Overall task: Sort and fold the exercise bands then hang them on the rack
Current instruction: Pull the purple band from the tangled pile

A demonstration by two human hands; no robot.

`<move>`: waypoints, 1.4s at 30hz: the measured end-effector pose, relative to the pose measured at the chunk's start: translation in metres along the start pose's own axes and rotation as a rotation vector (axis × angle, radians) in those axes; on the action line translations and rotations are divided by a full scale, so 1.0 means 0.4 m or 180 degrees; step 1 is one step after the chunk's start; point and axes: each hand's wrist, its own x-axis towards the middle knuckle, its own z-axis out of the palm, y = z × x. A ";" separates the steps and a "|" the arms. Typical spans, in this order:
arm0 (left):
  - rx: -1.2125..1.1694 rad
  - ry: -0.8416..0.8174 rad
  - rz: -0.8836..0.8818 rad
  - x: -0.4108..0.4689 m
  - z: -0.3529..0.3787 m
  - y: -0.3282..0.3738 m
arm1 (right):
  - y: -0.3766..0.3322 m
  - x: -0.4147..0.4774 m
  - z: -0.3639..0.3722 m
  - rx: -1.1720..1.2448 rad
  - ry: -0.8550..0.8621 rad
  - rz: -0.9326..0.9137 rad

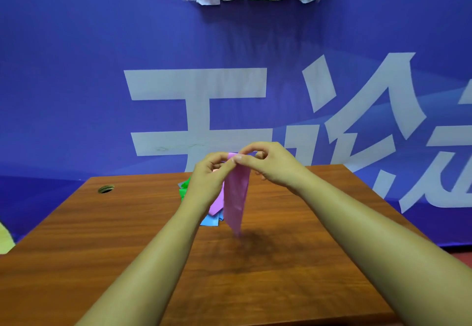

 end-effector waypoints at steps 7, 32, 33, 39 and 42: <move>0.0005 -0.0289 0.0002 -0.027 -0.027 -0.005 | -0.009 -0.005 0.002 -0.0210 -0.0208 -0.0271; -0.0370 -0.1629 -0.1879 -0.278 -0.126 -0.342 | 0.223 -0.039 0.033 0.1671 0.1101 0.1286; -0.0084 -0.1655 -0.1864 -0.282 -0.128 -0.354 | 0.231 -0.034 0.033 0.1673 0.1137 0.1267; -0.0043 -0.0561 -0.1707 -0.251 -0.159 -0.392 | 0.297 -0.015 0.023 0.1625 0.1315 0.1304; -0.0604 -0.0394 -0.1849 -0.233 -0.180 -0.378 | 0.341 -0.025 0.032 0.1739 0.1392 0.1442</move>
